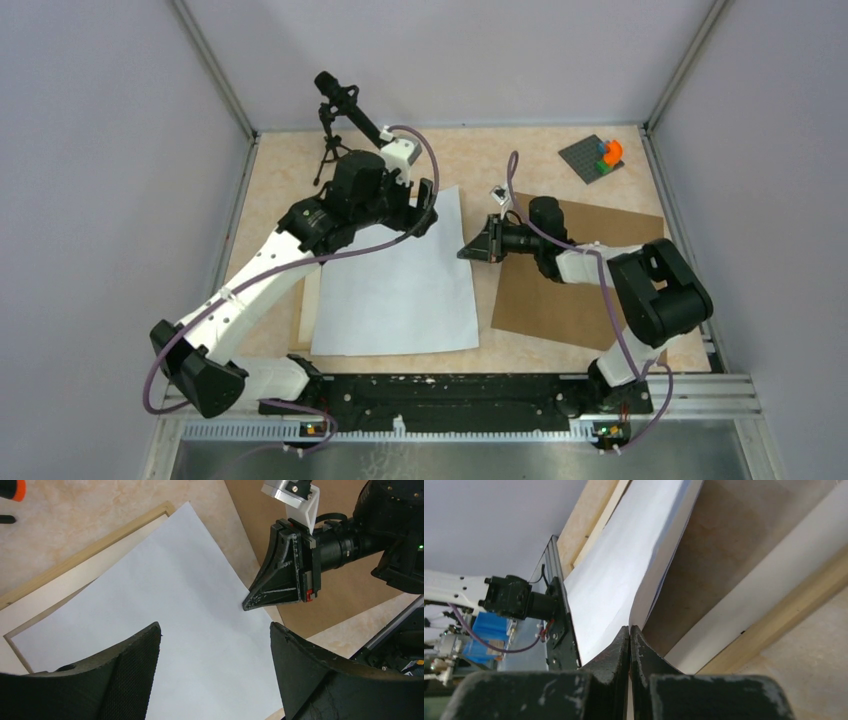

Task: Put the photo into the frame
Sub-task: Turn over the photo from the photo frame.

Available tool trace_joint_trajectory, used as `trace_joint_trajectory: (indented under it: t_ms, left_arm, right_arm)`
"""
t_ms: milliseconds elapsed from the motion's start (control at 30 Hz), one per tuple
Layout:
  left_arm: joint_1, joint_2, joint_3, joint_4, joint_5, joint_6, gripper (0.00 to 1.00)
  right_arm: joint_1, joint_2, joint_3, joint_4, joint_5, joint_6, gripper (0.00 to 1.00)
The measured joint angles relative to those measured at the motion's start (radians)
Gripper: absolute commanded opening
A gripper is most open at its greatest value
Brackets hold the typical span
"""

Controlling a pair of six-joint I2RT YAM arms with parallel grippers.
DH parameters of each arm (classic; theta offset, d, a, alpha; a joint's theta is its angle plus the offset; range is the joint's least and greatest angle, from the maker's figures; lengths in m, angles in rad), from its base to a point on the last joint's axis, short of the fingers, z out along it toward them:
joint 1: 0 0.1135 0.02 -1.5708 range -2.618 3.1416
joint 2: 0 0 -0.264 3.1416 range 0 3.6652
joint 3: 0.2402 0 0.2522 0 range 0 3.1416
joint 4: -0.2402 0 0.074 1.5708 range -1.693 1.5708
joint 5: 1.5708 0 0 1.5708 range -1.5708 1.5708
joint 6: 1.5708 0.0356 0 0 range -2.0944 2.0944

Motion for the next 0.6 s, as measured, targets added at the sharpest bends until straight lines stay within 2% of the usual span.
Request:
trace_joint_trajectory:
  t_ms: [267, 433, 600]
  left_arm:
    - [0.007, -0.108, -0.035, 0.03, -0.031, 0.008, 0.84]
    - [0.011, -0.112, -0.035, 0.038, -0.031, 0.008, 0.84]
    - [0.012, -0.112, -0.035, 0.042, -0.031, 0.008, 0.84]
  right_arm:
    - [0.019, -0.129, -0.066, 0.101, 0.002, -0.013, 0.0]
    - [0.025, -0.197, -0.09, 0.119, -0.006, -0.026, 0.0]
    - [0.037, -0.19, -0.09, 0.156, -0.029, -0.031, 0.0]
